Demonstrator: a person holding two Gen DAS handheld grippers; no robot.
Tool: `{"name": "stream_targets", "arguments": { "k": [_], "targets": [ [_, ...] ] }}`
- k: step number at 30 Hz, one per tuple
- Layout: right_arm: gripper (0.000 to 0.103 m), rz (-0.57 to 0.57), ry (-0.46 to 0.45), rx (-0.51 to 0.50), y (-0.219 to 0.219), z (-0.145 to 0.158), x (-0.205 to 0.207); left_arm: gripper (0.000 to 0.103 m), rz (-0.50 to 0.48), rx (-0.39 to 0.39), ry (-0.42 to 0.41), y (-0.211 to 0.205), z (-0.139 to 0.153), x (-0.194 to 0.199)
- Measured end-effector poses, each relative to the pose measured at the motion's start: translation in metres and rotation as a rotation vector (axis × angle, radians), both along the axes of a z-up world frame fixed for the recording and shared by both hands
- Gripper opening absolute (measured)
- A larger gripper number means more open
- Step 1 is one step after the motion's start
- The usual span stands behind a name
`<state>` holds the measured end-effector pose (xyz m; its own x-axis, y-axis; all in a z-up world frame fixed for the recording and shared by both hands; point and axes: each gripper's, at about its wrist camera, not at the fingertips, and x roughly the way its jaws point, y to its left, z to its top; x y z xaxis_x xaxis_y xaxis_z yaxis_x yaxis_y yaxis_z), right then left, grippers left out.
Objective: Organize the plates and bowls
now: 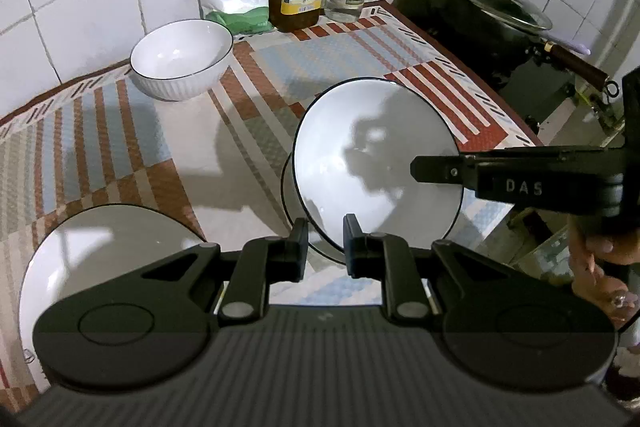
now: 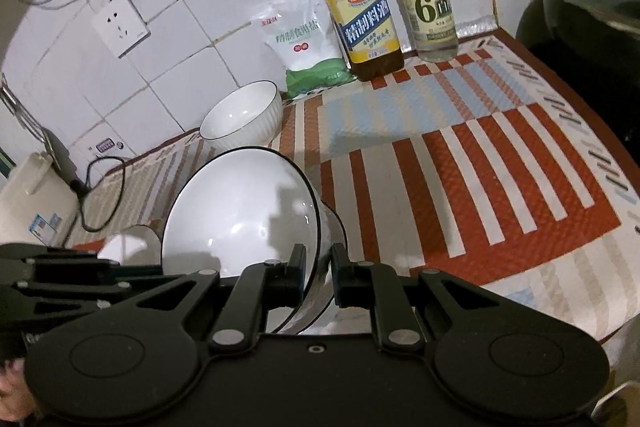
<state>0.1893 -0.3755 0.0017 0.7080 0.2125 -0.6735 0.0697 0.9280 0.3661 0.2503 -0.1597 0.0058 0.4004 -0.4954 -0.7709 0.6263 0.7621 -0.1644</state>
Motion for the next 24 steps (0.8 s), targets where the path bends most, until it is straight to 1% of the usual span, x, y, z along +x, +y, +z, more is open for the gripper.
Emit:
{"name": "stream_targets", "arguments": {
  "k": [3,8,11,12,15,16,20,22,24],
  "targets": [
    [0.017,0.009,-0.006,-0.034,0.004,-0.001,-0.001,0.016,-0.001,0.004,0.017,-0.001,-0.004,0.002],
    [0.018,0.027,-0.021,-0.102,0.011,0.0,-0.003,0.016,-0.002,0.001,0.013,-0.001,-0.005,0.002],
    [0.019,0.047,-0.037,-0.16,0.018,-0.001,-0.004,0.016,-0.003,0.0,0.007,0.0,-0.005,0.003],
    [0.021,0.057,-0.044,-0.185,0.021,-0.002,-0.004,0.016,-0.002,0.001,0.002,0.0,-0.005,0.003],
    [0.022,0.07,-0.061,-0.293,0.032,-0.005,-0.006,0.016,0.003,-0.005,-0.007,0.001,-0.005,0.002],
    [0.023,0.078,-0.062,-0.31,0.034,-0.007,-0.006,0.016,0.007,-0.004,-0.009,0.001,-0.005,0.003],
    [0.023,0.092,-0.085,-0.348,0.035,-0.009,-0.007,0.016,0.005,-0.011,-0.024,0.001,-0.004,0.003],
    [0.023,0.102,-0.102,-0.344,0.032,-0.01,-0.009,0.017,0.003,-0.009,-0.031,0.001,-0.004,0.003],
    [0.024,0.11,-0.12,-0.321,0.028,-0.011,-0.012,0.019,-0.005,-0.014,-0.036,0.002,-0.004,0.003]
  ]
}}
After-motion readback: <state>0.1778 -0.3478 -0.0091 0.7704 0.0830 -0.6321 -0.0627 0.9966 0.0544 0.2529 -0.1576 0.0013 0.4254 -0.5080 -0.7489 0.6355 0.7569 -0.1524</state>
